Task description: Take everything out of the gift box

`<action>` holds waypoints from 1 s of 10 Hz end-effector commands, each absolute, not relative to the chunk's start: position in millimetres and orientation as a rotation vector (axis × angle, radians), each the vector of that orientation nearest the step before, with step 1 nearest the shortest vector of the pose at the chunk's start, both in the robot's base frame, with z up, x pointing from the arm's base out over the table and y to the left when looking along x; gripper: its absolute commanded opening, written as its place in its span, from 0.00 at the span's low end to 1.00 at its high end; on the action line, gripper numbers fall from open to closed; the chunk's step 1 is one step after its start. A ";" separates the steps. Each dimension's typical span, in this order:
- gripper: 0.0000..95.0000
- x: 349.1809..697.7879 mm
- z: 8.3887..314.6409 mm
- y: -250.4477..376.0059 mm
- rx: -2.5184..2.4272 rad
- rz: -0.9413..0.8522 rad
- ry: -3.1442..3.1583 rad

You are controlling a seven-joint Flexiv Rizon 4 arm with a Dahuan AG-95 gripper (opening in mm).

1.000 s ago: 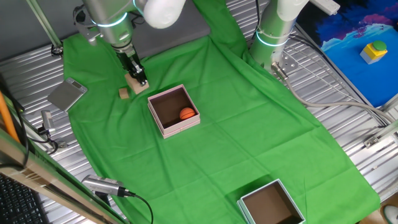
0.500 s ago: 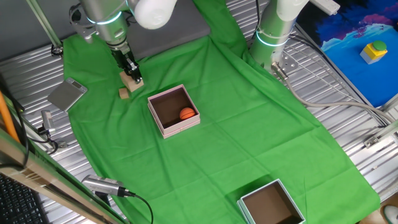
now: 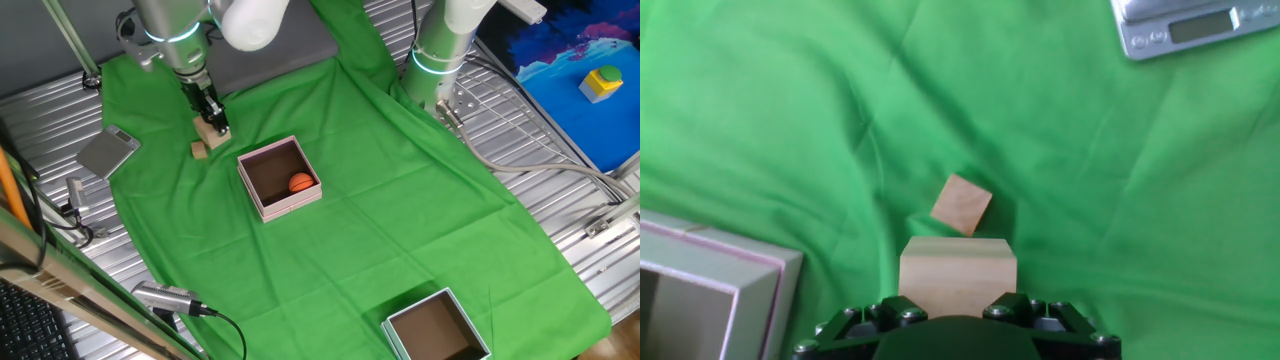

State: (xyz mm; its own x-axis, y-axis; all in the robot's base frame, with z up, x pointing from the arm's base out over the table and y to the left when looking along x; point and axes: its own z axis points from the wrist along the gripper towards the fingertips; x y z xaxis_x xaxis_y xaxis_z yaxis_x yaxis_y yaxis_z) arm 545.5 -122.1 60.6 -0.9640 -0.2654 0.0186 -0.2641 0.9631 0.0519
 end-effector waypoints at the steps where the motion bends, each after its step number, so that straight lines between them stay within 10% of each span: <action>1: 0.00 544.8 57.0 -122.2 0.418 -0.075 -3.095; 8: 0.00 545.5 44.6 -122.2 0.422 -0.050 -3.107; 10: 0.60 545.8 44.2 -121.7 0.443 -0.051 -3.107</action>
State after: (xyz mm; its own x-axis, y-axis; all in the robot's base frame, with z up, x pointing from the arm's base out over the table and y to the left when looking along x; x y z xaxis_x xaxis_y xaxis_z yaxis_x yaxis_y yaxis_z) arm 546.8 -121.9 43.9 -0.9602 -0.2794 0.0022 -0.2792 0.9598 0.0290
